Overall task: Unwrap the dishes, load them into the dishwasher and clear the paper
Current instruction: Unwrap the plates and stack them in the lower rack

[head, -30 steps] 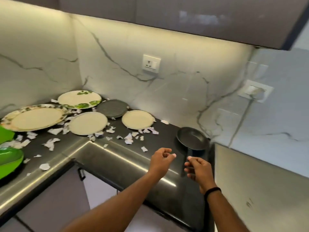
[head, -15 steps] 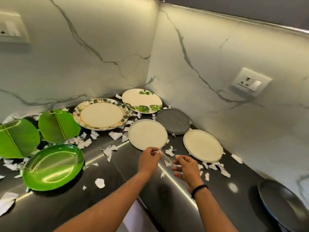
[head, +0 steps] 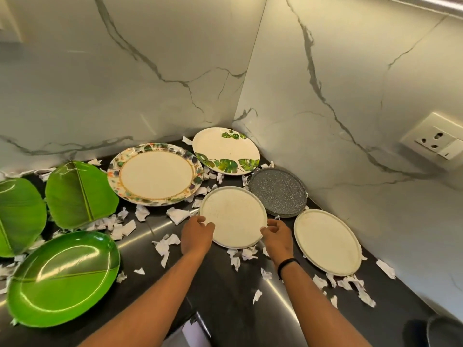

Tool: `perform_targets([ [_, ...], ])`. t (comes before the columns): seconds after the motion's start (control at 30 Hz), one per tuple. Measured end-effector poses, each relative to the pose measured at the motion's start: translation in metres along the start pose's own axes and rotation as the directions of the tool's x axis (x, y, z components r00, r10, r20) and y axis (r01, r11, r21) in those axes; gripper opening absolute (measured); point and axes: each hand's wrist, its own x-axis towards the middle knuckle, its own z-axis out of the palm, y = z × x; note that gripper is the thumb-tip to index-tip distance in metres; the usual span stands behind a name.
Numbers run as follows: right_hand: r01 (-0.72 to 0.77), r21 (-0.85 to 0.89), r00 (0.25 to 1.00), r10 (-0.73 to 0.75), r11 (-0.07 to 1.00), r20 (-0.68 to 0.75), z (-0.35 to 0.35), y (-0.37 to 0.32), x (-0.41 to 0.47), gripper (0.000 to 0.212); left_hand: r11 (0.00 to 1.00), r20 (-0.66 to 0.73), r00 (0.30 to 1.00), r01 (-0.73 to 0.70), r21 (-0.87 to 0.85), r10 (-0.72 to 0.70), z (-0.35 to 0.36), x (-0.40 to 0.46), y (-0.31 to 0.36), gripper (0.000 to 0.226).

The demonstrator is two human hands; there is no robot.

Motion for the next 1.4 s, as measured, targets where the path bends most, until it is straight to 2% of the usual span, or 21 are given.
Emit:
perform_targets([
  [0.2, 0.024, -0.34, 0.985, 0.035, 0.94, 0.166, 0.019, 0.007, 0.039, 0.072, 0.991, -0.044, 0.999, -0.002, 0.134, 0.008, 0.008, 0.016, -0.009, 0.046],
  [0.33, 0.016, -0.379, 0.989, 0.042, 0.925, 0.143, 0.025, 0.001, 0.046, 0.062, 0.984, -0.054, 0.997, -0.036, 0.175, 0.046, 0.008, 0.013, -0.015, 0.046],
  [0.53, -0.068, -0.236, 0.997, 0.073, 0.969, 0.009, 0.026, 0.0, 0.057, 0.037, 0.974, -0.039, 0.996, -0.065, 0.219, 0.075, 0.006, 0.015, -0.015, 0.049],
  [0.67, -0.08, -0.06, 0.992, 0.074, 0.995, -0.102, 0.026, -0.007, 0.055, 0.032, 0.954, -0.025, 0.994, -0.098, 0.284, 0.109, 0.006, 0.011, -0.016, 0.047],
  [0.83, -0.127, 0.16, 0.983, 0.145, 0.979, -0.112, 0.023, -0.012, 0.056, 0.014, 0.943, -0.023, 0.99, -0.123, 0.311, 0.136, 0.007, 0.005, -0.019, 0.048],
  [0.93, -0.098, 0.241, 0.989, 0.121, 0.966, -0.085, 0.018, -0.015, 0.054, 0.014, 0.95, -0.022, 0.989, -0.137, 0.28, 0.149, 0.005, 0.002, -0.019, 0.045],
  [1.13, -0.041, 0.391, 0.993, 0.082, 0.92, -0.088, 0.003, -0.019, 0.036, 0.015, 0.988, -0.086, 0.984, -0.153, 0.002, 0.153, 0.003, -0.003, -0.013, 0.033],
  [1.23, -0.052, 0.445, 0.987, 0.115, 0.894, -0.116, -0.012, -0.013, 0.025, 0.022, 0.981, -0.1, 0.984, -0.158, -0.112, 0.147, 0.005, -0.009, -0.008, 0.031],
  [1.4, -0.107, 0.532, 0.965, 0.218, 0.84, -0.15, -0.047, 0.005, -0.002, 0.016, 0.96, -0.01, 0.994, -0.108, -0.259, 0.109, 0.017, -0.029, 0.009, 0.029],
])
